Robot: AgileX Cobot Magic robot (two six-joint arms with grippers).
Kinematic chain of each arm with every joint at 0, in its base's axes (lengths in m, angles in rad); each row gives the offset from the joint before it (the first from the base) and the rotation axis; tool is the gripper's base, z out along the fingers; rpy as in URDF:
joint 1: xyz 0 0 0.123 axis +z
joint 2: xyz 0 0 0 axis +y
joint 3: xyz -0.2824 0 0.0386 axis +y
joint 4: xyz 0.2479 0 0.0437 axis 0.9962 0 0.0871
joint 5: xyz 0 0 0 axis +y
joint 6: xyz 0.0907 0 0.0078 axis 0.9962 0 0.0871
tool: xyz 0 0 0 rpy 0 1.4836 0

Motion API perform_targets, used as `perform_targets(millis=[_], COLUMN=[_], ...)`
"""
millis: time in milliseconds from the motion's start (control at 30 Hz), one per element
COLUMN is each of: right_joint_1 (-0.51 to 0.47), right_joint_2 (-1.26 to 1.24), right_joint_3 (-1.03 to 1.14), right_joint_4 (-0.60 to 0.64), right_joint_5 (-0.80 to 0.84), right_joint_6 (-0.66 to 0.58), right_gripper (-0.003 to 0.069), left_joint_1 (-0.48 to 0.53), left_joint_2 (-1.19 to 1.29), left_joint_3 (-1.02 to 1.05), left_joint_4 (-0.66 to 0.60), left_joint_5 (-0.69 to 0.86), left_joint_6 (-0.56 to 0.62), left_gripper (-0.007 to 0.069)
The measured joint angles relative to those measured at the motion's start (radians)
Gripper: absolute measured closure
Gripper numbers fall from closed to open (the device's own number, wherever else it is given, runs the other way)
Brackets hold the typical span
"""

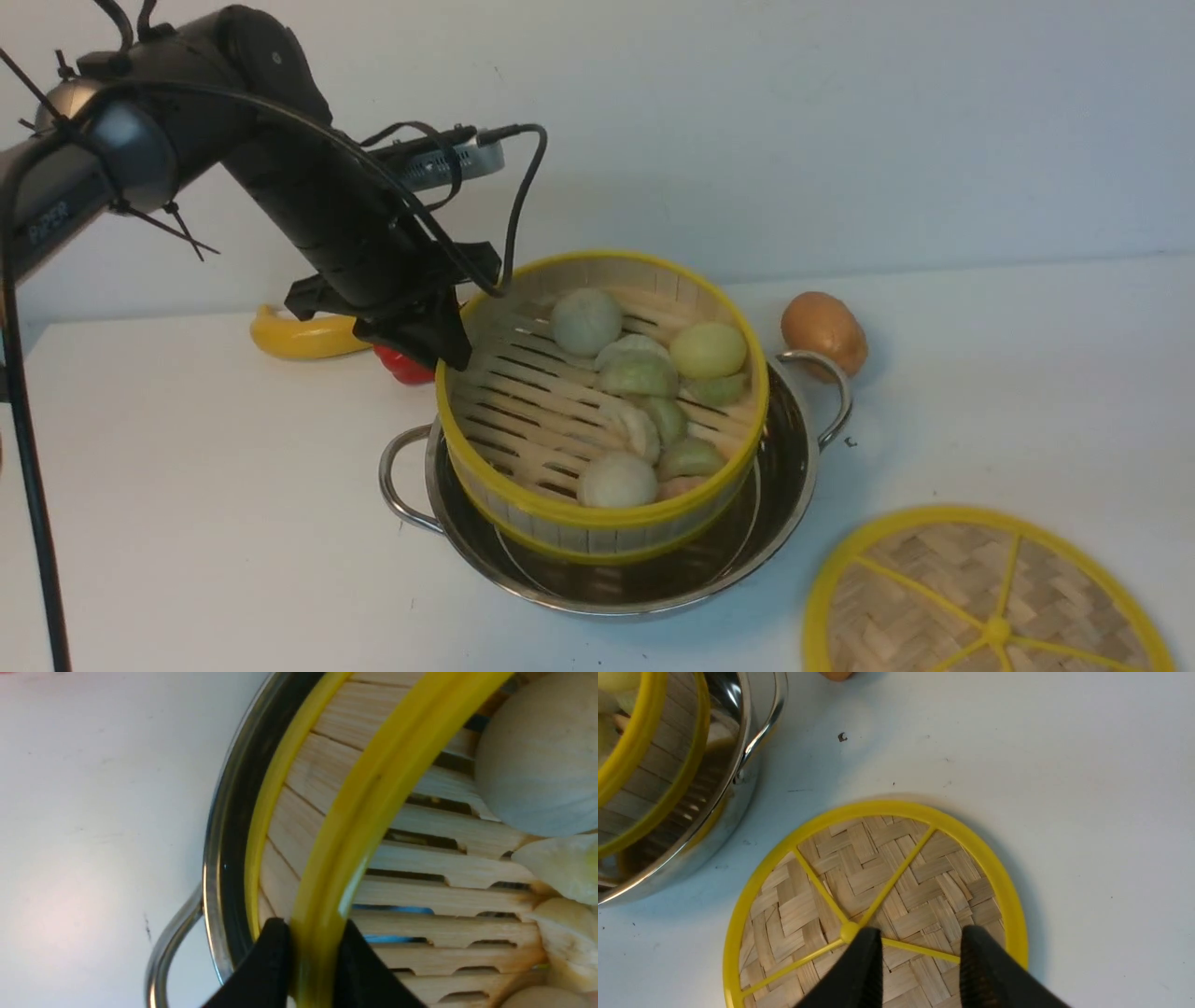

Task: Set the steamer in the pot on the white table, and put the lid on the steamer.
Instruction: 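Place the bamboo steamer basket with dumplings into the steel pot with the left gripper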

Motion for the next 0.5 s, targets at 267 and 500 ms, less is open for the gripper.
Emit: perform_targets(millis=[267,500], right_joint_1=[0.0,0.0], right_joint_2=[0.0,0.0], right_joint_3=[0.0,0.0], right_joint_4=[0.0,0.0], right_joint_5=[0.0,0.0], right_joint_6=[-0.001,-0.004], right_gripper=[0.041,0.041], left_joint_1=[-0.012,-0.071], left_joint_2=[0.0,0.0], left_joint_3=[0.0,0.0], left_joint_4=[-0.008,0.058], left_joint_5=[-0.004,0.0], left_joint_6=[0.0,-0.01], left_gripper=[0.0541,0.0541])
